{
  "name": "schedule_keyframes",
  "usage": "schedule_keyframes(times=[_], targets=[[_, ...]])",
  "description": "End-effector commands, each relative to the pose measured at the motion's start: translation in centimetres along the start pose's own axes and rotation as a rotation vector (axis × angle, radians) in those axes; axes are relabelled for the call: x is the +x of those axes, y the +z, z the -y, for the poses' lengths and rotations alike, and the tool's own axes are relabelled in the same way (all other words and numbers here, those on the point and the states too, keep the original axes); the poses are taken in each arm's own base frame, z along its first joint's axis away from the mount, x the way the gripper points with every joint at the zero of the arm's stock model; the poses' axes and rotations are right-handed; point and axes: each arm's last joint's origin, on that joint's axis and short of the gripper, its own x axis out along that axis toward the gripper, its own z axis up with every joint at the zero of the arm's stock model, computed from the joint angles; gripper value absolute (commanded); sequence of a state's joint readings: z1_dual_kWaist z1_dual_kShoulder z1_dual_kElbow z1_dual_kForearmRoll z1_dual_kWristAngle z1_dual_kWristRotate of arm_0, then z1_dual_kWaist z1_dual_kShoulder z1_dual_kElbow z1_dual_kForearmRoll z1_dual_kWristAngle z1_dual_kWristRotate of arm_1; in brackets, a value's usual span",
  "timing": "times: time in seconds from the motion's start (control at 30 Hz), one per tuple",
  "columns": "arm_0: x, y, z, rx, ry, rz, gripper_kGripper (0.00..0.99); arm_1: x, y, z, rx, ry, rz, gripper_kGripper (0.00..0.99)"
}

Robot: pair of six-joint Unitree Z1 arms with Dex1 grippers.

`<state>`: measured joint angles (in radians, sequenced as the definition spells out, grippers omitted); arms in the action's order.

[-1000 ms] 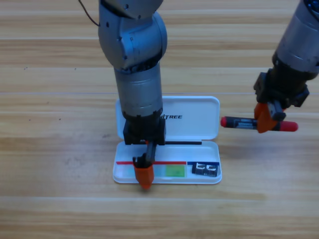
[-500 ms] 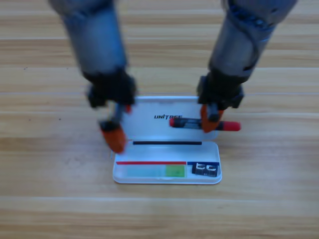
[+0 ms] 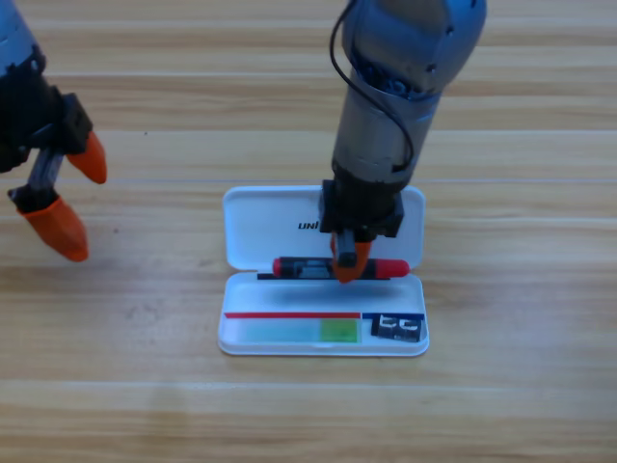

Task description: Clean up eraser and pencils

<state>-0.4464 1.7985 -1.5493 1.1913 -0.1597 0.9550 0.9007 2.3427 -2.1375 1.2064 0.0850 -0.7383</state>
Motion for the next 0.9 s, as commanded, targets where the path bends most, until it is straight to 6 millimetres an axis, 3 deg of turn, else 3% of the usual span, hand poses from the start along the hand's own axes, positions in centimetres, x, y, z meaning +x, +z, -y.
schedule_keyframes(times=[0.03,0.27,0.5,0.53,0.6,0.63,0.77,0.9], targets=[[0.4,-2.0,0.1,-0.031,-0.028,0.005,0.990,4.4,1.6,-0.6,-0.011,0.043,-0.070,0.000],[1.1,-2.3,0.3,-0.031,-0.037,0.004,0.990,5.7,1.8,-0.3,-0.001,0.048,-0.086,0.000],[1.1,-2.3,0.2,-0.031,-0.036,0.005,0.990,5.8,1.8,-0.2,0.011,0.045,-0.090,0.000],[1.0,-2.3,0.2,-0.030,-0.034,0.006,0.990,5.7,1.8,-0.3,0.014,0.044,-0.089,0.196],[1.0,-2.3,0.2,-0.032,-0.033,0.007,0.990,5.5,1.8,-0.3,0.024,0.041,-0.087,0.692],[1.0,-2.3,0.2,-0.031,-0.032,0.009,0.990,5.4,1.8,-0.3,0.032,0.038,-0.086,0.868],[0.9,-2.2,0.1,-0.030,-0.029,0.015,0.990,3.3,1.6,-0.7,0.033,0.024,-0.057,0.946],[0.8,-2.1,0.0,-0.029,-0.024,0.018,0.990,-2.0,0.9,-2.2,0.027,0.024,0.035,0.976]])
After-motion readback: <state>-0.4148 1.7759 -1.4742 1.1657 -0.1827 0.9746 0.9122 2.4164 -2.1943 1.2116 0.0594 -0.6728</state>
